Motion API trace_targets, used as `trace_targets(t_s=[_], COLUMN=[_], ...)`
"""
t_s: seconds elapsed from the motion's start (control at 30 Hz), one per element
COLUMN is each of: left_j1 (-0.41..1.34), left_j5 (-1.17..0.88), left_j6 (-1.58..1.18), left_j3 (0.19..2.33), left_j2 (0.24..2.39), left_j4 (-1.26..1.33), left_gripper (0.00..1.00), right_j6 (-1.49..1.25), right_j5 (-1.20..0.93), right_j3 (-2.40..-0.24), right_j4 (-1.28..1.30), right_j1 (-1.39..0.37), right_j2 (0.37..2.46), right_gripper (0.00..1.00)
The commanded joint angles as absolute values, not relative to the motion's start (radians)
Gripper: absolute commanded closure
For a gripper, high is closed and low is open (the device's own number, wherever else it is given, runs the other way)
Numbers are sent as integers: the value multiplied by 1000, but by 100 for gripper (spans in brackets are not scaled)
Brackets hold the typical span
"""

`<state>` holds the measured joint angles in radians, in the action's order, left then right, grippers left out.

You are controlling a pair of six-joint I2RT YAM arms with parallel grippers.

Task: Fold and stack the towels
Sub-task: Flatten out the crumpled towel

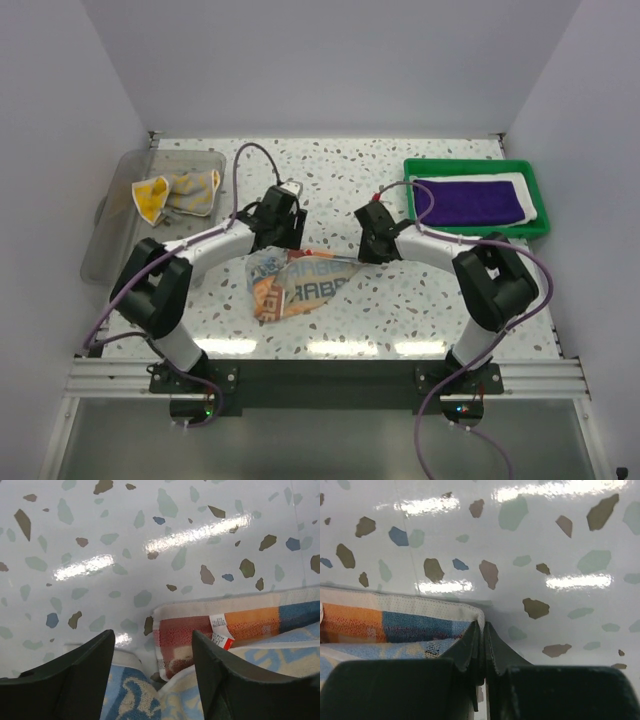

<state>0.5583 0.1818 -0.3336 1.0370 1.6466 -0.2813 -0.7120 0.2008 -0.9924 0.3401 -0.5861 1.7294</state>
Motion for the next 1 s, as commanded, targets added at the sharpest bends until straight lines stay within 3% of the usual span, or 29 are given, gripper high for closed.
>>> trace_targets(t_s=[0.0,0.3,0.53,0.97], left_j1=[554,554,545,517], left_j5=[117,132,153,74], left_j6=[-181,-138,-186,-235], left_j3=[1115,1181,1135,1138], left_j2=[1713,1818,1778,1847], left_j4=[-275,-363,-368,-402], left_gripper=[37,43,51,46], right_j6=[-621,-529,-509,-489], right_j5=[152,106,100,91], right_j3=[-960,-934,-940,-951], right_j4=[209,150,155,160], right_j1=[-583,-577,-575,-575], right_j2=[1724,1723,1723,1717], right_gripper=[100,100,100,100])
